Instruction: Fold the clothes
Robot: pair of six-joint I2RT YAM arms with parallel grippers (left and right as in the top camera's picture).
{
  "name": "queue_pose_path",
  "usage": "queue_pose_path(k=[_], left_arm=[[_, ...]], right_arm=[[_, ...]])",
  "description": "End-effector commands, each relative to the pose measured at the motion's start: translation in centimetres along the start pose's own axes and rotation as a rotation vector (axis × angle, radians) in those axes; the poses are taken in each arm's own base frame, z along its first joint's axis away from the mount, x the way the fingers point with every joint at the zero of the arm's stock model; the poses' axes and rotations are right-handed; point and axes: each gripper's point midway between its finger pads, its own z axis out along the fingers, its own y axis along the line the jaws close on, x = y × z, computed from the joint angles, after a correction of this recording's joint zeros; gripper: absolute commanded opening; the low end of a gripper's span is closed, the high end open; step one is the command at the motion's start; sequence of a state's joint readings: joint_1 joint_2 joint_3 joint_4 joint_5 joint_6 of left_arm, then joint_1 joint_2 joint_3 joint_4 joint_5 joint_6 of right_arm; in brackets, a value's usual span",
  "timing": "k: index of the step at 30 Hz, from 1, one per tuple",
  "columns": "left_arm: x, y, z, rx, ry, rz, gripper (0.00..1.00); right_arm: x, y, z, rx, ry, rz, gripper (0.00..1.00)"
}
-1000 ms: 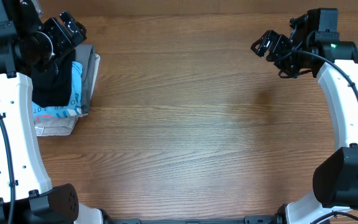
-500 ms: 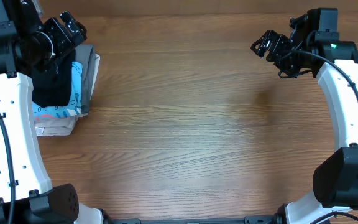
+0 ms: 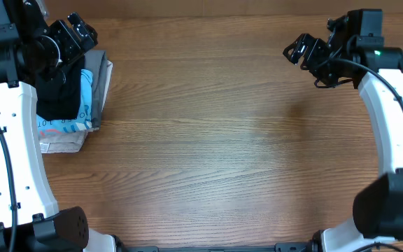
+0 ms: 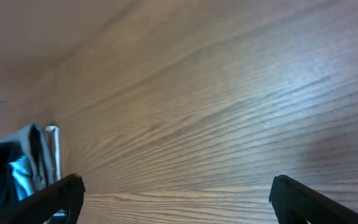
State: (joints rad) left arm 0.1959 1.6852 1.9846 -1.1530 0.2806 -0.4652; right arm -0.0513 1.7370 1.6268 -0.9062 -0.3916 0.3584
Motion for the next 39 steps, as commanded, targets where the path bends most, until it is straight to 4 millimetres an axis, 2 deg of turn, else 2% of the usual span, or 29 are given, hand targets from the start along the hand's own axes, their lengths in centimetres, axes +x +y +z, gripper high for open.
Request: queue_pose_path(k=[1, 6, 9, 11, 12, 14, 18, 23, 25, 28, 33, 39], left_arm=[[0.1, -0.1, -0.2, 0.006, -0.002, 0.002, 1.00], [0.1, -0.1, -0.2, 0.006, -0.002, 0.002, 1.00], [0.1, -0.1, -0.2, 0.006, -0.002, 0.002, 1.00], [0.1, -0.1, -0.2, 0.006, -0.002, 0.002, 1.00], [0.1, -0.1, -0.2, 0.006, -0.002, 0.002, 1.00], [0.1, -0.1, -0.2, 0.006, -0.002, 0.002, 1.00], [0.1, -0.1, -0.2, 0.006, -0.002, 0.002, 1.00], [0.1, -0.1, -0.2, 0.006, -0.002, 0.002, 1.00], [0.1, -0.1, -0.2, 0.006, -0.002, 0.002, 1.00], [0.1, -0.1, -0.2, 0.006, -0.002, 0.002, 1.00], [0.1, -0.1, -0.2, 0.006, -0.002, 0.002, 1.00], [0.1, -0.1, -0.2, 0.006, -0.002, 0.002, 1.00]], right_arm=[[-0.2, 4.8, -6.2, -0.085, -0.132, -0.103, 1.00], [1.6, 9.9, -14.3, -0.195, -0.280, -0.218, 1.00], [3.8, 12.8, -19.3, -0.276, -0.363, -0.295, 1.00], [5.3, 14.0, -22.6, -0.303, -0.437, -0.353, 1.00], [6.3, 14.3, -25.4, -0.302, -0.514, -0.373, 1.00], [8.0, 14.3, -28.1, -0.315, -0.569, -0.392, 1.00], [12.1, 12.7, -31.7, -0.334, -0.642, -0.462, 1.00], [17.2, 8.9, -32.2, -0.313, -0.701, -0.567, 1.00], [19.0, 7.2, -31.7, -0.300, -0.726, -0.610, 1.00], [20.5, 4.9, -30.5, -0.276, -0.767, -0.611, 1.00], [20.9, 2.6, -28.0, -0.259, -0.865, -0.597, 1.00], [19.0, 1.4, -23.9, -0.261, -0.992, -0.592, 1.00]])
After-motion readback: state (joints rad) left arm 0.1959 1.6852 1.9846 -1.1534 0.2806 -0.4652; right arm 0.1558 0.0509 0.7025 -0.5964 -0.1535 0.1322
